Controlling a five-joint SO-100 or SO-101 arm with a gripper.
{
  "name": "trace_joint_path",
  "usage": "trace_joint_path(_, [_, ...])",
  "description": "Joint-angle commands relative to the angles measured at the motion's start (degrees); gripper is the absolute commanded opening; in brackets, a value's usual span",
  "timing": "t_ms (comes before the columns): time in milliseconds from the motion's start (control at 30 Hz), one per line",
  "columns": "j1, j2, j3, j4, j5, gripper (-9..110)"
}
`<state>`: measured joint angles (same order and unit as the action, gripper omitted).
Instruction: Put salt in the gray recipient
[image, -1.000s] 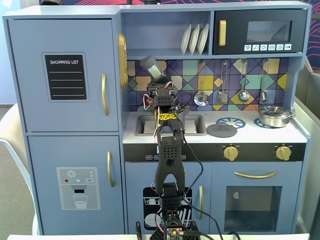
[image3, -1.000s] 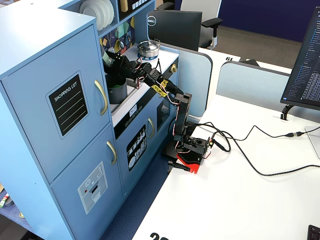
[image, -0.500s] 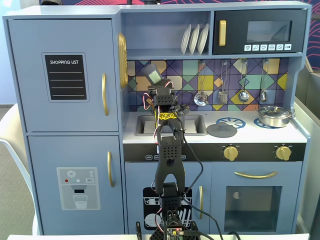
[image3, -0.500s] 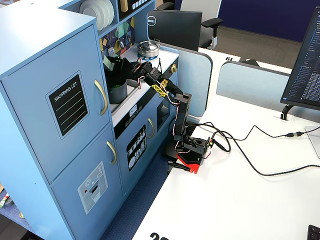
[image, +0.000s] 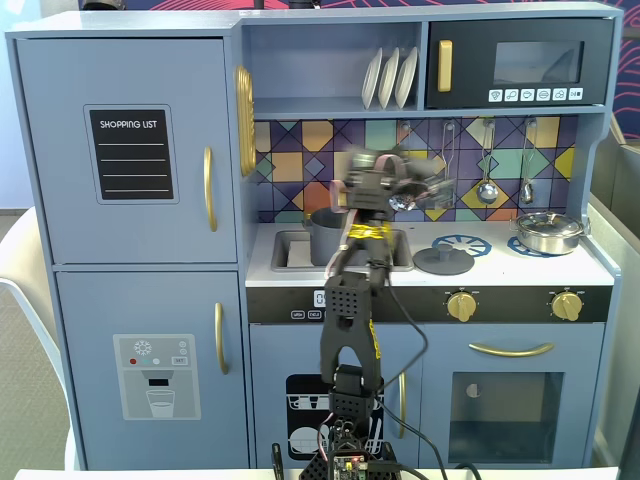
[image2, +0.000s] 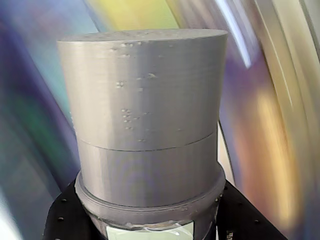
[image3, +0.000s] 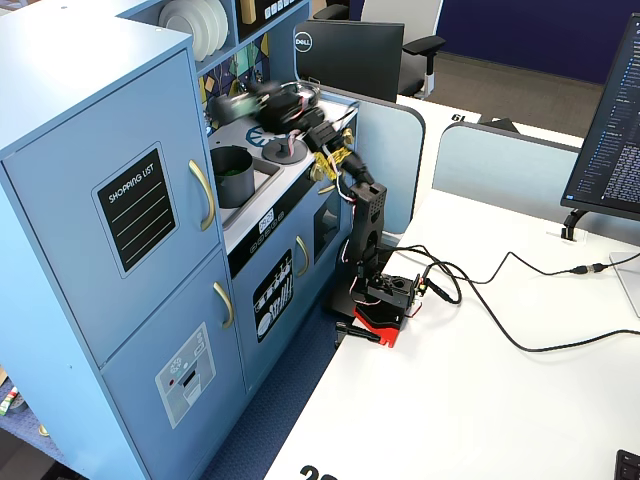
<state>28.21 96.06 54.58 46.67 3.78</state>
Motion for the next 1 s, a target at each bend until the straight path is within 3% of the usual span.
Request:
trace_joint_path(0, [13.4, -1.6, -7.7, -8.4, -39.9, 0])
trace_joint_path(133, [20.5, -4.5, -7.6, -16.3, -66.4, 0])
trace_joint_path(367, [23.1, -3.4, 8.2, -28.4, -86.5, 0])
trace_joint_path(633, [23.0, -1.6, 24.6, -38.5, -92.3, 0])
trace_joint_path(967, [22.9, -4.4, 26.9, -44.7, -93.3, 0])
